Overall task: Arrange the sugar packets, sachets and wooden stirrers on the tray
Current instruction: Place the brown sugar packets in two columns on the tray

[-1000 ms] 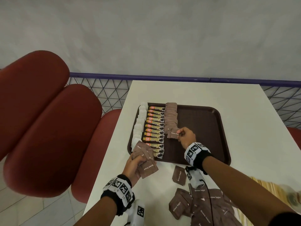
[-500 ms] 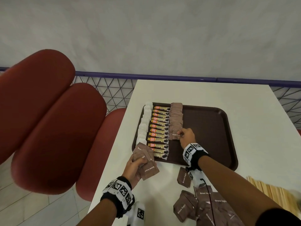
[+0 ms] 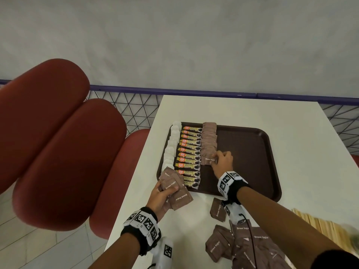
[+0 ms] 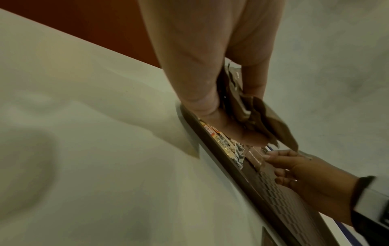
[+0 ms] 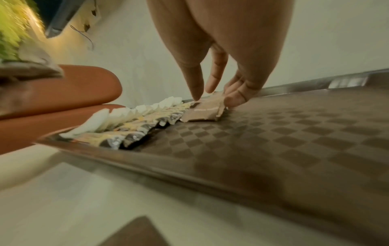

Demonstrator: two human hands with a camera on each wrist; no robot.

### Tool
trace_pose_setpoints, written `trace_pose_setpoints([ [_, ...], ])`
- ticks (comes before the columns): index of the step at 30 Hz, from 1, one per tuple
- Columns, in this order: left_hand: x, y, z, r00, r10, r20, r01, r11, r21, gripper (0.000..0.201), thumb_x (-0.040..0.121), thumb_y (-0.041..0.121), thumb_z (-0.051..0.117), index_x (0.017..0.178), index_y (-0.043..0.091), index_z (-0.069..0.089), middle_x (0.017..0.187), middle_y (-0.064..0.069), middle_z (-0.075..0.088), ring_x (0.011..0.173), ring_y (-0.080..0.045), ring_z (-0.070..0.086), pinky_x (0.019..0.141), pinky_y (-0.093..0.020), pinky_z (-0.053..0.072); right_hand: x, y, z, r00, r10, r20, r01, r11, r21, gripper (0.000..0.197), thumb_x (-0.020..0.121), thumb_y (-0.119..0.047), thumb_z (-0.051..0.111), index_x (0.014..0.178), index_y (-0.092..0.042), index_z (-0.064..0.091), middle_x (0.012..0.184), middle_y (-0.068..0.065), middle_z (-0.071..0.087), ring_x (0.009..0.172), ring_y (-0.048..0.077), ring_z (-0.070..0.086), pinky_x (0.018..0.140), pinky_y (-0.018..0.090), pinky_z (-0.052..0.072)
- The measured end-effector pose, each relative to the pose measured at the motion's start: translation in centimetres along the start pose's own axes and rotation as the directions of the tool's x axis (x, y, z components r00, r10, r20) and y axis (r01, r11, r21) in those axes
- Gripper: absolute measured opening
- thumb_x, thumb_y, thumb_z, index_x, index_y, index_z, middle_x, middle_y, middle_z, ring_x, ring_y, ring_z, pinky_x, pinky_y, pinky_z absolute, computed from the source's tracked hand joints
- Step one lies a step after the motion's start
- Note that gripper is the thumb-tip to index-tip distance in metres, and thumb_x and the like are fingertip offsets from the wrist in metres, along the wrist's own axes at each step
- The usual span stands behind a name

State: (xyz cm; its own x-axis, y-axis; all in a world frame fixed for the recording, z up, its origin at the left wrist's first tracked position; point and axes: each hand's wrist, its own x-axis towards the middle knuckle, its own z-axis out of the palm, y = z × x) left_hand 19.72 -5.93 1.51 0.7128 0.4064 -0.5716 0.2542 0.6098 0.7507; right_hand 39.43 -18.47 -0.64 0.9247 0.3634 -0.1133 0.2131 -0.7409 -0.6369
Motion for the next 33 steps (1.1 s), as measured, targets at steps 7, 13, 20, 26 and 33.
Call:
trace_pose_setpoints([
  [7,0.7,-0.6,0.6,1.0,0.01,-0.007,-0.01,1.0,0.023,0.051,0.083,-0.001,0.063,0.13,0.013,0.051,0.123,-0.018,0.061,0.099,-0.03,0.064,0.078,-0.05,0.055,-3.8,-1.7,-0.9,0.943,-0.117,0.31,0.016,0.95,0.311,0.019,0.088,-0.026,0.061,0.089,-0.013,0.047,0.084,-0.002,0.052,0.082,0.016,0.051,0.067,0.02,0.04],
  [13,0.8,-0.4,1.5,0.999,0.037,-0.01,-0.036,0.998,0.051,0.047,0.085,0.0,0.061,0.13,0.013,0.051,0.123,-0.019,0.061,0.109,-0.035,0.061,0.076,-0.047,0.055,-6.0,-2.8,-0.6,0.765,-0.165,0.623,-0.055,0.946,0.319,0.03,0.082,-0.041,0.065,0.08,-0.018,0.047,0.069,-0.007,0.053,0.06,0.004,0.048,0.052,0.012,0.04],
  [20,0.5,-0.2,1.5,0.995,0.083,-0.056,-0.079,0.995,0.057,0.046,0.086,-0.001,0.06,0.129,0.012,0.05,0.116,-0.018,0.063,0.089,-0.027,0.064,0.055,-0.027,0.049,-5.8,-2.5,-0.9,0.703,-0.161,0.693,-0.146,0.921,0.362,0.026,0.081,-0.013,0.07,0.069,-0.015,0.047,0.064,0.003,0.056,0.047,0.002,0.054,0.05,0.016,0.046],
  [26,0.6,-0.3,0.5,0.994,0.07,-0.081,-0.068,0.997,0.025,0.044,0.085,-0.003,0.059,0.127,0.011,0.051,0.114,-0.019,0.063,0.081,-0.028,0.068,0.059,-0.035,0.057,-5.1,-1.9,-2.2,0.784,-0.046,0.619,-0.345,0.796,0.497,0.026,0.081,0.003,0.064,0.074,-0.011,0.043,0.071,0.008,0.06,0.055,0.013,0.06,0.046,0.019,0.052],
  [33,0.9,-0.4,0.0,0.993,0.06,-0.104,-0.056,0.998,0.04,0.047,0.085,-0.001,0.061,0.128,0.014,0.05,0.118,-0.018,0.062,0.098,-0.036,0.064,0.09,-0.061,0.044,-2.9,-0.6,-4.6,0.899,0.063,0.433,-0.29,0.826,0.483,0.015,0.085,0.0,0.057,0.087,-0.007,0.044,0.069,0.013,0.064,0.048,0.017,0.064,0.039,0.023,0.045],
])
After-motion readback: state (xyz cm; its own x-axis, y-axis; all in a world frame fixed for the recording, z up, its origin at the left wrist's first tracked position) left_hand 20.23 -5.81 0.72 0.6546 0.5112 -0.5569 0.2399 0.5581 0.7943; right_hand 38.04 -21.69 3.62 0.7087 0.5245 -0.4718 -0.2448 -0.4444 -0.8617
